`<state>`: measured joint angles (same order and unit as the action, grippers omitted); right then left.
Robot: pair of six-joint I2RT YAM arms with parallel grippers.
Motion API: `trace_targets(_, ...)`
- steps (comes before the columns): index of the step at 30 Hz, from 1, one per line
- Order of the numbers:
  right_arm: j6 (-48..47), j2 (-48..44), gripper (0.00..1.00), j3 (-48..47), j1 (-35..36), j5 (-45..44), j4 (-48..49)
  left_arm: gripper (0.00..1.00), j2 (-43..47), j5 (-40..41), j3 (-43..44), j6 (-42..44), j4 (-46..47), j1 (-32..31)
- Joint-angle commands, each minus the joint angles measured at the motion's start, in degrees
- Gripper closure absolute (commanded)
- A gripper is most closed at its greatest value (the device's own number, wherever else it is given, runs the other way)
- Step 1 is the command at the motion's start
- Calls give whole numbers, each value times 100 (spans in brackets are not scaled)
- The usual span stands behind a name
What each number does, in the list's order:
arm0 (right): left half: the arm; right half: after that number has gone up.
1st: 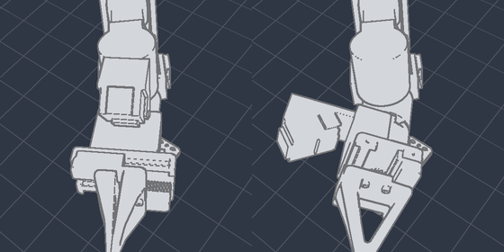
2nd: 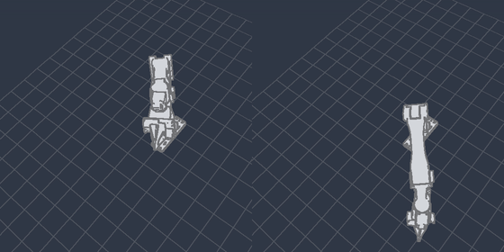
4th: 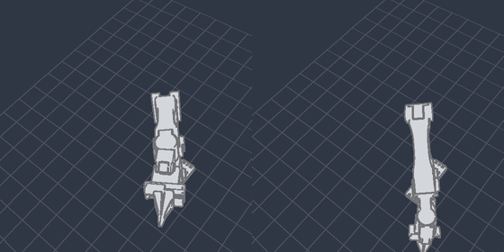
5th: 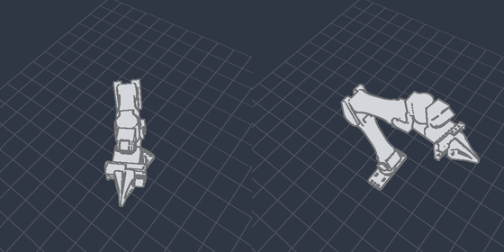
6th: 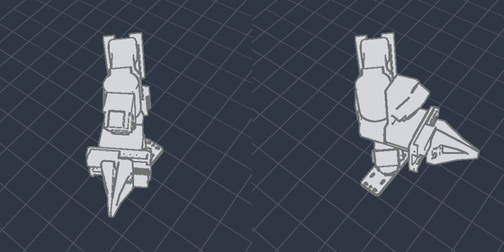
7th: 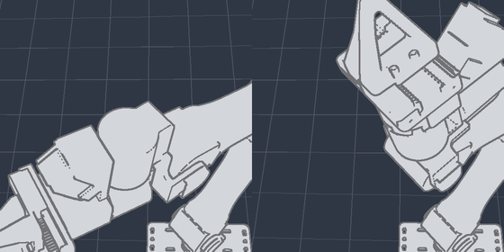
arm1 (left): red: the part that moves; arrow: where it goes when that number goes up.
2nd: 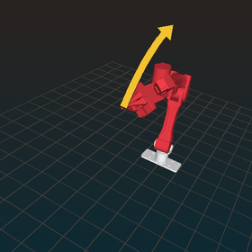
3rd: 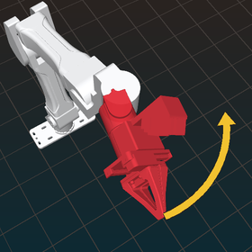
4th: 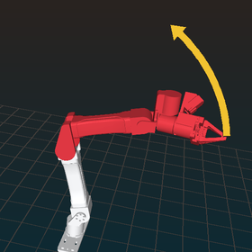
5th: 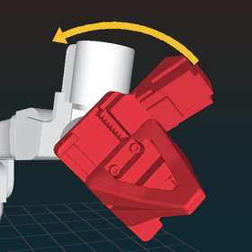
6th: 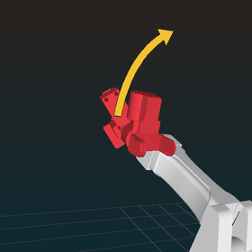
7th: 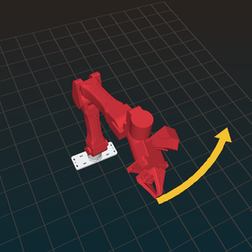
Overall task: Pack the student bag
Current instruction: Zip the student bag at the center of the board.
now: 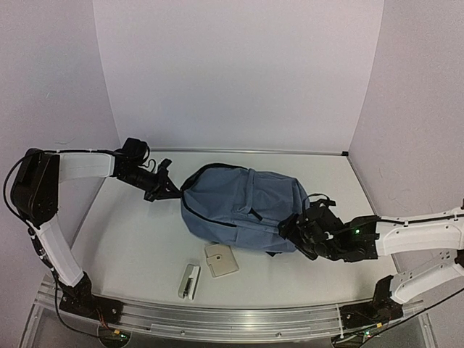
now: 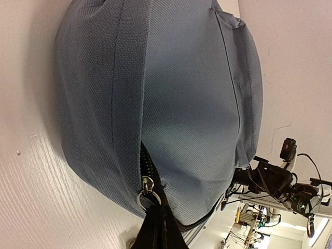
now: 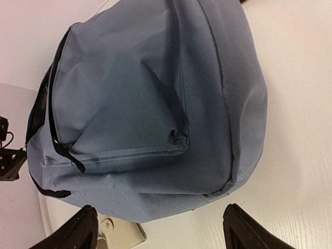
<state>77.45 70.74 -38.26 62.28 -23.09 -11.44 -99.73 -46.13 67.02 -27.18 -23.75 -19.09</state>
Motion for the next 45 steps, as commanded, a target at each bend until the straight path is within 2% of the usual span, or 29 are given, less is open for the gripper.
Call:
trace_targets(1,434,-126,19,136,-7,-116,-60,100,302,17,58,37,46,-25)
trace_targets(3,476,-84,21,216,-28,-213,-60,100,310,1,60,37,54,-26)
trace_targets(5,422,-8,28,248,-151,-291,-53,100,306,-53,58,68,59,-24)
trace_targets(7,214,83,36,242,-328,-373,5,100,303,-114,56,85,56,-27)
trace_targets(11,-471,338,43,109,-711,-531,310,100,345,-212,49,141,63,-107)
trace_targets(17,-1261,1038,59,34,-1436,221,1139,100,524,-181,55,116,87,-277)
trace_targets(19,-1491,1214,70,-54,-1509,220,1398,100,571,-147,57,88,67,-321)
trace_targets(22,-2042,1568,95,-370,-1897,196,1648,100,622,-96,100,55,20,-462)
trace_targets(23,-2235,1703,99,-512,-2075,235,1728,100,631,-70,135,40,-2,-532)
trace_targets(28,-3532,2659,100,-1663,-2869,601,2106,100,549,163,414,-275,50,-1054)
trace_targets(32,-4452,3724,100,-3011,-3247,955,2128,100,273,323,636,-884,607,-1562)
trace_targets(34,-4703,4159,92,-3586,-3425,1233,2078,100,76,496,767,-1220,871,-1807)
trace_targets(36,-4842,4354,70,-4048,-3556,1302,1869,100,-125,662,845,-1525,1202,-2015)
trace_targets(37,-4965,4342,53,-4181,-3581,1307,1794,100,-216,709,870,-1661,1402,-2101)
trace_targets(38,-5122,4255,40,-4235,-3588,1307,1757,100,-287,780,873,-1869,1595,-2148)
trace_targets(39,-5275,4122,31,-4228,-3587,1307,1734,100,-361,827,866,-2053,1758,-2178)
trace_targets(42,-5804,3395,15,-3855,-3580,1438,1725,100,-481,974,834,-2398,2095,-2220)
trace_targets(45,-6364,2493,10,-3207,-3576,2263,1782,100,-489,1085,822,-2447,2154,-2230)
